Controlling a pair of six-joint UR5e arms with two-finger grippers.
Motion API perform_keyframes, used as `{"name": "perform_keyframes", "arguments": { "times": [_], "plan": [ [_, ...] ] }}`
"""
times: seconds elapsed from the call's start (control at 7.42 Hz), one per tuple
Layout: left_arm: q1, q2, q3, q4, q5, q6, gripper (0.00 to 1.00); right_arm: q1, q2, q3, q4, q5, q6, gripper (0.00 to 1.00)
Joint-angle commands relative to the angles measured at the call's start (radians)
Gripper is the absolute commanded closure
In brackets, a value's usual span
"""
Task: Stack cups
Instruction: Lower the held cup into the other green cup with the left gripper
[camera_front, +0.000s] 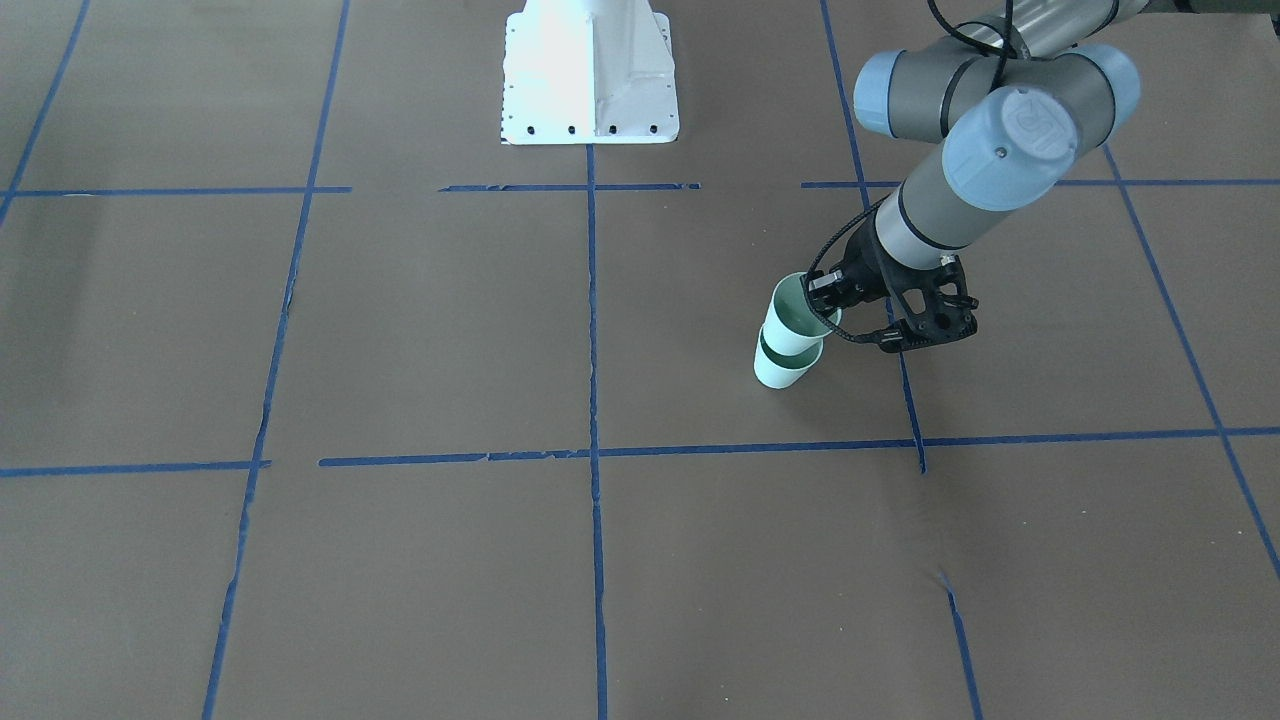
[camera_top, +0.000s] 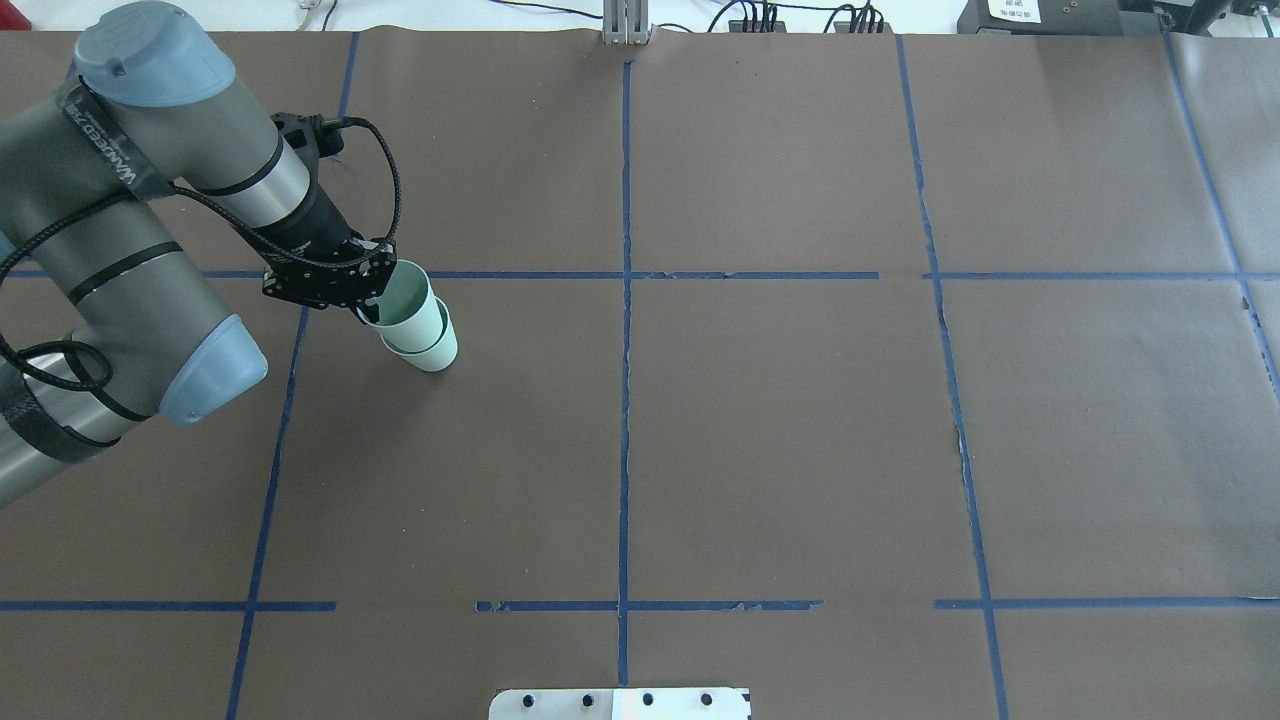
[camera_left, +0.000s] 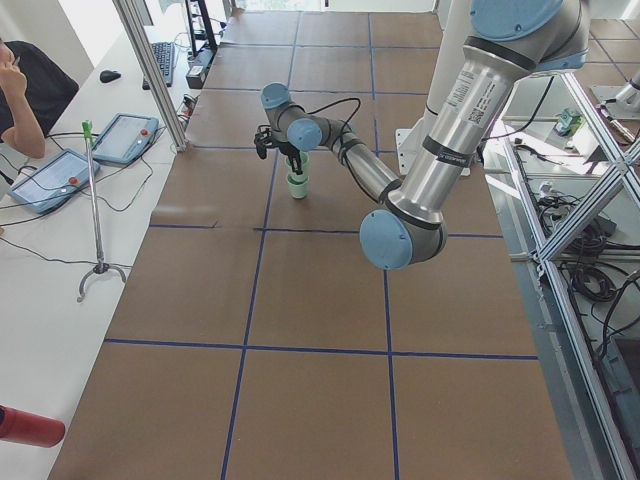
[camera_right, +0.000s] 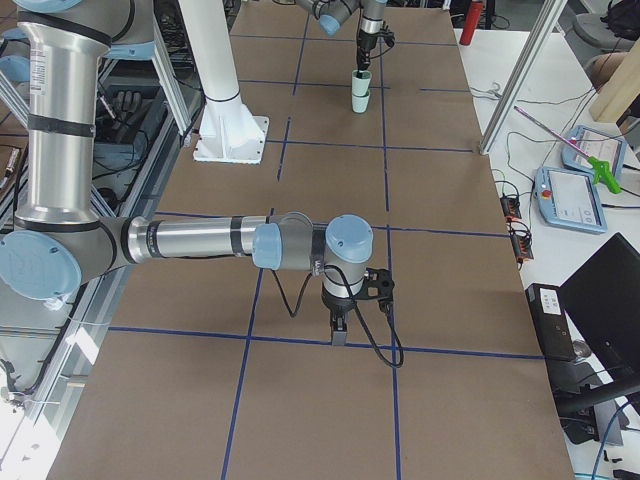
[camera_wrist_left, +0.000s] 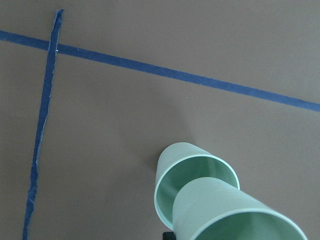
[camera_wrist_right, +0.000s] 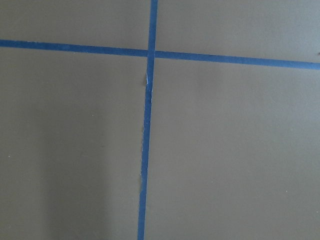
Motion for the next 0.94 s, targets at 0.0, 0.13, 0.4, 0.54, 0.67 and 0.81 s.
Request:
{"name": "perform_keyframes", "arguments": {
  "times": [0.0, 0.13, 0.4, 0.54, 0.67, 0.81],
  "plan": [
    [0.000, 0.000, 0.001, -0.007, 0.001, 0.000, 1.00, 0.000, 0.000, 0.000, 0.000, 0.000, 0.000, 0.00],
    [0.000, -0.001, 0.001, -0.007, 0.001, 0.000, 1.00, 0.000, 0.000, -0.001, 0.000, 0.000, 0.000, 0.00],
    [0.000, -0.001, 0.006, -0.007, 0.001, 0.001, 1.00, 0.000, 0.000, 0.000, 0.000, 0.000, 0.000, 0.00],
    [0.000, -0.001, 0.007, -0.009, 0.002, 0.001, 1.00, 0.000, 0.000, -0.001, 0.000, 0.000, 0.000, 0.00],
    [0.000, -0.001, 0.008, -0.007, 0.002, 0.000, 1.00, 0.000, 0.000, 0.000, 0.000, 0.000, 0.000, 0.00],
    [0.000, -0.001, 0.008, -0.009, 0.002, 0.001, 0.33, 0.000, 0.000, 0.000, 0.001, 0.000, 0.000, 0.00]
  ]
}}
